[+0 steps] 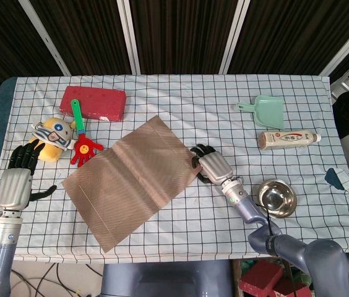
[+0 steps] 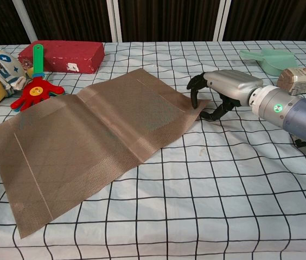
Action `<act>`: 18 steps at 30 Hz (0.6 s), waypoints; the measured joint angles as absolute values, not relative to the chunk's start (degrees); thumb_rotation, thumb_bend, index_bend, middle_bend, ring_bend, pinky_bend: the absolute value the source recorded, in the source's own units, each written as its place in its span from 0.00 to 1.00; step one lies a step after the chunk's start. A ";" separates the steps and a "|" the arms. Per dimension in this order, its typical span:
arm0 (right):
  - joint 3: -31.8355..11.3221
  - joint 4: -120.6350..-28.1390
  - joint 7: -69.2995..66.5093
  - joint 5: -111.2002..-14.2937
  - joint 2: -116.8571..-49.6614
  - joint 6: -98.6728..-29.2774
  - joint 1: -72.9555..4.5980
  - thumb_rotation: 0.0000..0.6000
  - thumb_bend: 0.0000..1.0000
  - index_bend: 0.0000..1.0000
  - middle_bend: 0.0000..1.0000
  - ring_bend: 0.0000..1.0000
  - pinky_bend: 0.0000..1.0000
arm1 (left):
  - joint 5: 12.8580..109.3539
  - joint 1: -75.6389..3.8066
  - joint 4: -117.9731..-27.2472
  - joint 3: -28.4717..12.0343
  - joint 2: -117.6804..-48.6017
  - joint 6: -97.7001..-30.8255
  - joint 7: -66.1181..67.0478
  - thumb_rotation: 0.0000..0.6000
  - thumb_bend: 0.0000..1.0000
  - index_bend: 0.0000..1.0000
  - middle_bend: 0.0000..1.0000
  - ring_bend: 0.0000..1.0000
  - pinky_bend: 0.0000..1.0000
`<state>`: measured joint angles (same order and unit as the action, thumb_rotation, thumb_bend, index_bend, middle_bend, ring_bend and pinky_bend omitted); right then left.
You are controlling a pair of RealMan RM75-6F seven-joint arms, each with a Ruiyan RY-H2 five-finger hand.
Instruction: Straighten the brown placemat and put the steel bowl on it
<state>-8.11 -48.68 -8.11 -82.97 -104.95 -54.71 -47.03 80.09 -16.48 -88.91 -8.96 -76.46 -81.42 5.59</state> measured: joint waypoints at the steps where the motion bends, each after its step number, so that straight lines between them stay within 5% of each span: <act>1: -8.09 -48.60 -8.29 -83.05 -104.99 -54.88 -47.00 1.00 0.36 0.54 0.21 0.10 0.19 | 80.08 -16.48 -88.91 -8.97 -76.47 -81.41 5.59 1.00 0.04 0.03 0.00 0.00 0.00; 18: -7.04 -53.78 -7.61 -84.38 -102.51 -58.02 -45.22 1.00 0.39 0.60 0.25 0.11 0.19 | 80.29 -16.46 -89.04 -8.80 -76.48 -81.41 5.76 1.00 0.04 0.03 0.00 0.00 0.00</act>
<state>-7.04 -53.78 -7.61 -84.38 -102.51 -58.02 -45.22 80.29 -16.46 -89.04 -8.80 -76.48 -81.41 5.76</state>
